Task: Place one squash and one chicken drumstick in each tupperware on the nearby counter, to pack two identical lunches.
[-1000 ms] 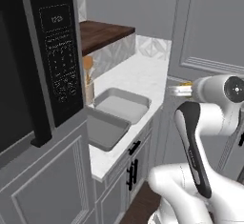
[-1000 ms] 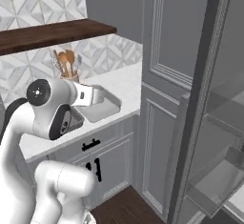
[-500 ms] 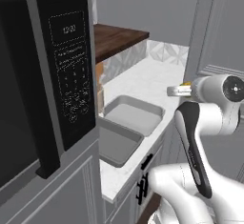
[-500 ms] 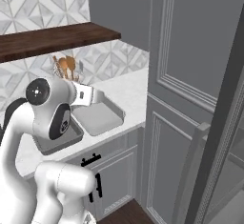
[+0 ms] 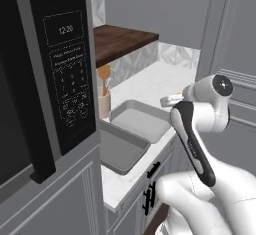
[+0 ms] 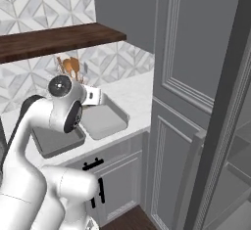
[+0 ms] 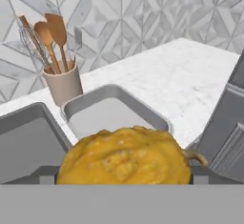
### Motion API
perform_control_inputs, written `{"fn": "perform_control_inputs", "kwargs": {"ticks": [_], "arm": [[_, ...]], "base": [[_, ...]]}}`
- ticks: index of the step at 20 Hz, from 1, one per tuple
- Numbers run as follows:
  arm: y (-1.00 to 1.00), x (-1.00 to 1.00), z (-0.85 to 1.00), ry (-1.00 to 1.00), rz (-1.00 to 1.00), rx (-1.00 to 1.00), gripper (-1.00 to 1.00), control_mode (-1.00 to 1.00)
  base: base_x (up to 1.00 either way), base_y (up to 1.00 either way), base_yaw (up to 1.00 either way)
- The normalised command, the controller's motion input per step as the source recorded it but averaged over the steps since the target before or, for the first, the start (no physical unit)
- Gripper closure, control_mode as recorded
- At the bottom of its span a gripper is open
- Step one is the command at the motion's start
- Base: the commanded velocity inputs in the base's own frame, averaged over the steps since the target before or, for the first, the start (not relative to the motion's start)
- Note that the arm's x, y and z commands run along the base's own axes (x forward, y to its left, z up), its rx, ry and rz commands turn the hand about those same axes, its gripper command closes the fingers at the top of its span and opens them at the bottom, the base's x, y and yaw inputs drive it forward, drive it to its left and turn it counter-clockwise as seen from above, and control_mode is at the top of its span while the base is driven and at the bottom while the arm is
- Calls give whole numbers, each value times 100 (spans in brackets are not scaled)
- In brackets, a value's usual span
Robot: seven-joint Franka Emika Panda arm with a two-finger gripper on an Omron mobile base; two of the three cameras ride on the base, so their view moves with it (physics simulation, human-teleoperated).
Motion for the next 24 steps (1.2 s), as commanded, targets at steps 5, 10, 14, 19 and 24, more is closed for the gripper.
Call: {"fn": "perform_control_inputs", "kwargs": {"ticks": [5,10,14,19,24], "arm": [[54,100,-72,43,20,0,100,-100],[44,100,-58,25,14,0,100,-100],[9,91,-30,6,5,0,100,-100],[0,55,-37,-3,0,-5,100,-100],[2,39,-53,-2,0,-7,100,-100]], "base": [[0,0,0],[0,0,0],[0,0,0],[0,0,0],[0,0,0]]}}
